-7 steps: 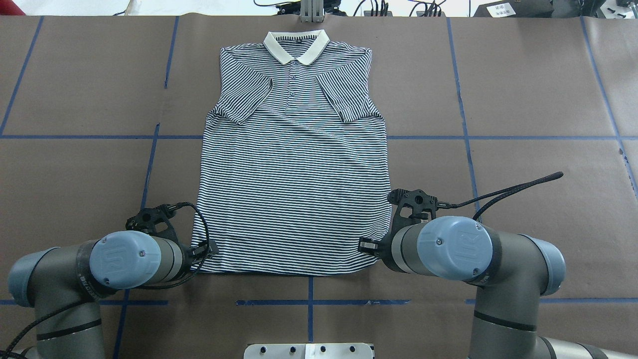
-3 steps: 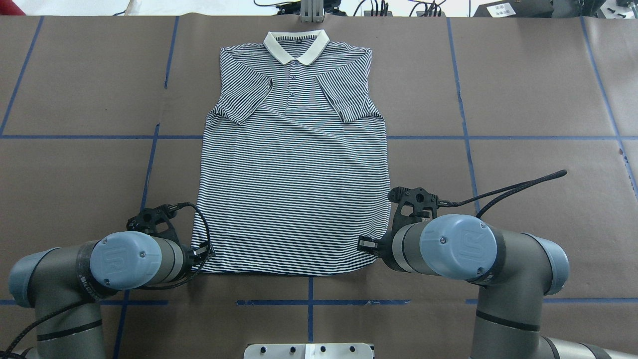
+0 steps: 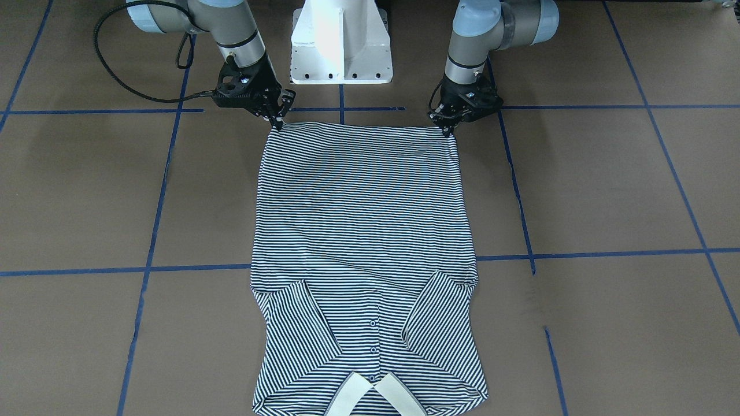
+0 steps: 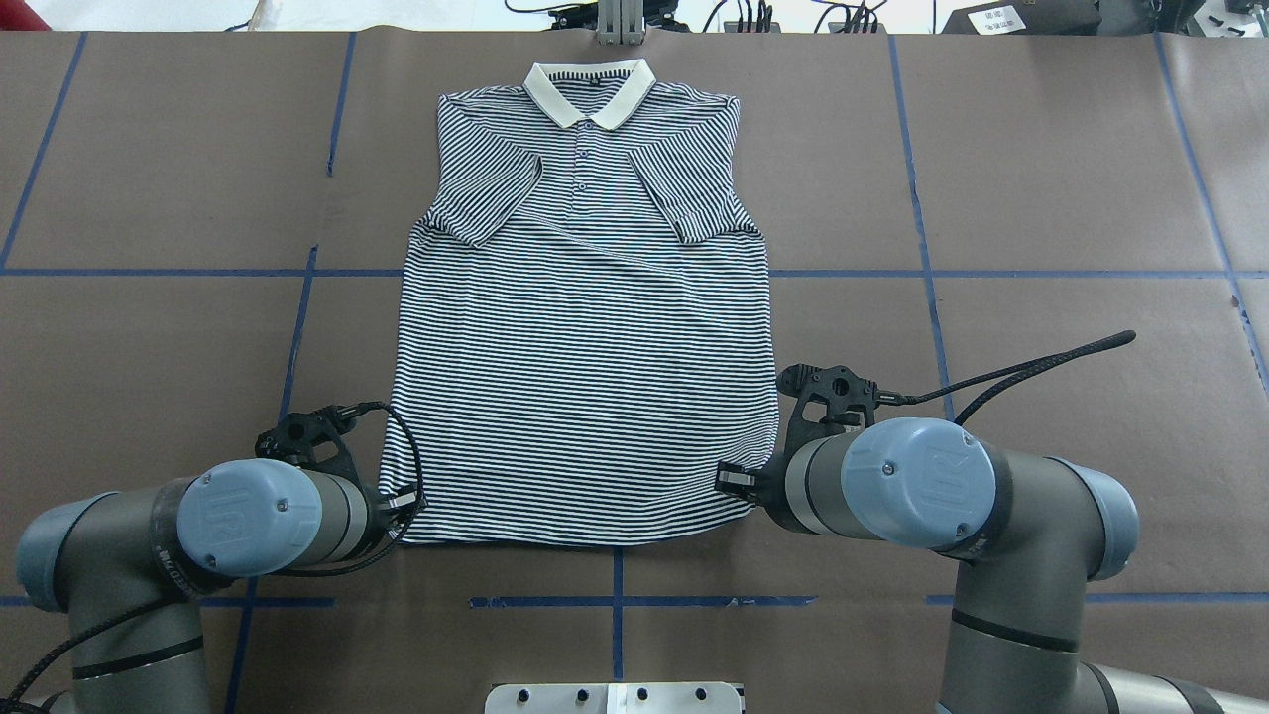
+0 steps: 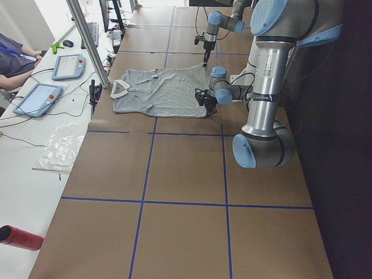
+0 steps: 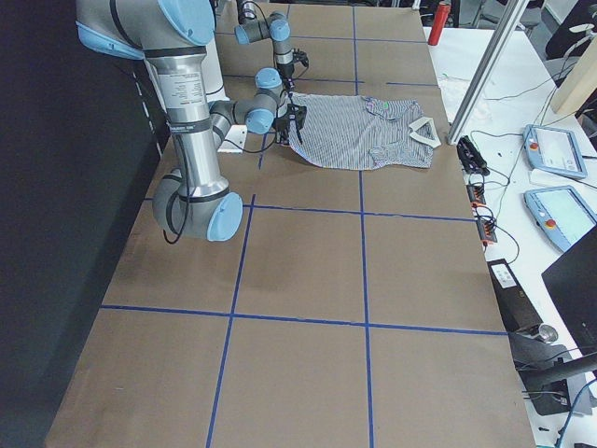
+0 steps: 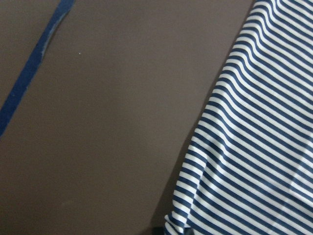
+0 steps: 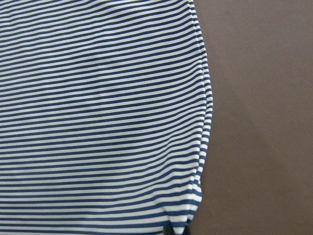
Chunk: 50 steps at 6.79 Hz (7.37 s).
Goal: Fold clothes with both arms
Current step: 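Lift the hem with both grippers and fold it toward the collar, then lay the hem down near the collar and open both grippers, then move the right gripper to the folded side edge while the left stays near the collar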
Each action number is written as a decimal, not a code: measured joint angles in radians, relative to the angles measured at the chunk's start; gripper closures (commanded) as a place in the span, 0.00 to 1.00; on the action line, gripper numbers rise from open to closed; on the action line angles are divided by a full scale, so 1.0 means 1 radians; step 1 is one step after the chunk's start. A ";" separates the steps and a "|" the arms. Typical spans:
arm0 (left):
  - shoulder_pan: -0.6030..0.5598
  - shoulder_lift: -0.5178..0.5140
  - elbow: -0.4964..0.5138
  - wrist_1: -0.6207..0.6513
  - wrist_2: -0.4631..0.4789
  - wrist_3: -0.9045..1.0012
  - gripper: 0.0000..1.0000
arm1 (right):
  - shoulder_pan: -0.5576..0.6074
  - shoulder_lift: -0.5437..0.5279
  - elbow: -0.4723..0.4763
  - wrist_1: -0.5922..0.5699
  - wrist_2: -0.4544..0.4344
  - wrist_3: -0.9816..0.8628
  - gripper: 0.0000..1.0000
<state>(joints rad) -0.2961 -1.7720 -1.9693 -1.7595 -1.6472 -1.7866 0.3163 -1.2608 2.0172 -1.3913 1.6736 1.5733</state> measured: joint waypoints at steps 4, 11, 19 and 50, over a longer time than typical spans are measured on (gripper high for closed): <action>0.057 0.013 -0.195 0.144 0.000 -0.001 1.00 | 0.008 -0.097 0.114 -0.003 0.065 -0.004 1.00; 0.097 -0.016 -0.395 0.225 -0.030 0.006 1.00 | 0.132 -0.132 0.221 -0.007 0.221 -0.222 1.00; -0.403 -0.253 0.261 -0.112 -0.083 0.263 1.00 | 0.453 0.417 -0.732 0.331 0.200 -0.633 1.00; -0.479 -0.341 0.360 -0.264 -0.151 0.352 0.00 | 0.324 0.207 -0.480 0.128 0.255 -0.542 0.77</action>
<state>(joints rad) -0.7755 -2.1128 -1.6096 -2.0233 -1.7978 -1.4342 0.6399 -1.0541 1.5371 -1.2631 1.9285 1.0313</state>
